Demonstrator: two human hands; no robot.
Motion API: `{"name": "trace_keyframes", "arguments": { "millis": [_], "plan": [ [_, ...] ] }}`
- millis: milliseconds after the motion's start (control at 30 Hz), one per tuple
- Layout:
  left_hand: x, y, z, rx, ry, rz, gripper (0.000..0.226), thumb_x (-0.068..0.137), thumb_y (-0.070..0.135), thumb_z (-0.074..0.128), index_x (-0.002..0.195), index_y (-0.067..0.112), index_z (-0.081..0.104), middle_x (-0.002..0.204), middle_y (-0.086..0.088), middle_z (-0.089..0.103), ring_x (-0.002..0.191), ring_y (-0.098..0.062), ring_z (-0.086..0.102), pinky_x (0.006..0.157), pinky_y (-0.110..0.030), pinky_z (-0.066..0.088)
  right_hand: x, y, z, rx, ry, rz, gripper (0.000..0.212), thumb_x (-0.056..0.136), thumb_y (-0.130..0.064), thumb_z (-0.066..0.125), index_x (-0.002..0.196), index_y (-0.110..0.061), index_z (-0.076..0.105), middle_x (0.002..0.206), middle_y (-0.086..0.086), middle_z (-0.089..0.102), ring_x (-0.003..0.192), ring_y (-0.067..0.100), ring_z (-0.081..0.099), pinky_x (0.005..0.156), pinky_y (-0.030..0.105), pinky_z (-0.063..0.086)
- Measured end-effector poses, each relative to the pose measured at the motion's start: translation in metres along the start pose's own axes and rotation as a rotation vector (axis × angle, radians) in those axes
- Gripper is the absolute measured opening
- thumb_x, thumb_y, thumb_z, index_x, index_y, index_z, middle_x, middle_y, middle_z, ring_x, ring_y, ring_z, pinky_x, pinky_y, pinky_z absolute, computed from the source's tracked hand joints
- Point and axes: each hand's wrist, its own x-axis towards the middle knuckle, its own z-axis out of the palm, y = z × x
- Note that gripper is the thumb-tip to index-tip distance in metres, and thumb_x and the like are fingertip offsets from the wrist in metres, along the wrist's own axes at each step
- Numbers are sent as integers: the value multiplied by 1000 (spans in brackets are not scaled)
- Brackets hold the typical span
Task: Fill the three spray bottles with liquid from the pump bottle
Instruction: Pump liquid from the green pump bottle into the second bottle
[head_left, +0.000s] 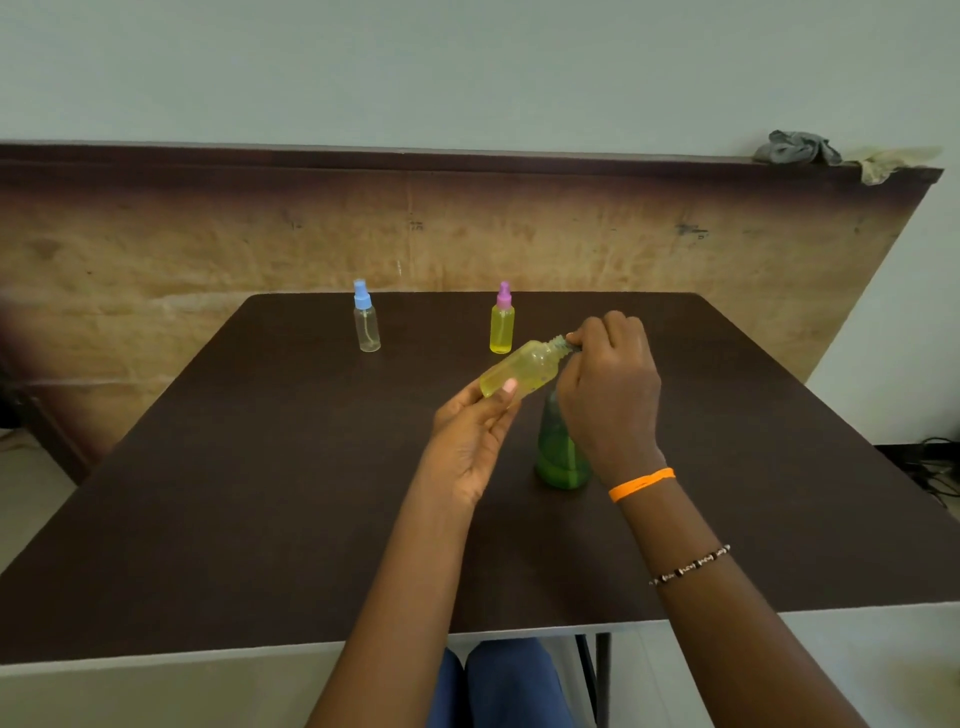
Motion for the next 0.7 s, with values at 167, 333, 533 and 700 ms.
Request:
{"name": "trace_keyframes", "arguments": {
  "millis": [167, 333, 533, 700],
  "plan": [
    [2, 0, -3, 18, 14, -12, 19, 85, -3, 56, 103, 1, 62, 94, -8, 70, 84, -11, 69, 83, -21, 53, -13, 3, 12, 23, 118, 27, 37, 94, 1, 31, 69, 0, 58, 69, 17, 53, 69, 30, 48, 82, 34, 48],
    [0, 2, -2, 11, -3, -3, 19, 85, -3, 56, 102, 2, 62, 90, -6, 72, 85, -12, 69, 83, -21, 53, 2, -4, -3, 18, -38, 39, 21, 79, -2, 38, 69, 0, 57, 71, 15, 55, 67, 30, 52, 54, 33, 41],
    [1, 3, -1, 15, -9, 5, 24, 86, -4, 55, 110, -1, 59, 107, -11, 67, 99, -16, 64, 90, -22, 50, 5, -8, -6, 49, -55, 108, 22, 80, -3, 40, 71, 0, 59, 72, 14, 55, 69, 29, 52, 55, 29, 39],
    [3, -1, -4, 4, 0, 9, 29, 85, -5, 55, 114, -4, 57, 103, -11, 68, 91, -13, 68, 86, -22, 53, -12, -1, 10, 78, 96, 53, 37, 92, 1, 31, 69, 2, 60, 69, 16, 54, 68, 28, 47, 88, 37, 50]
  ]
}}
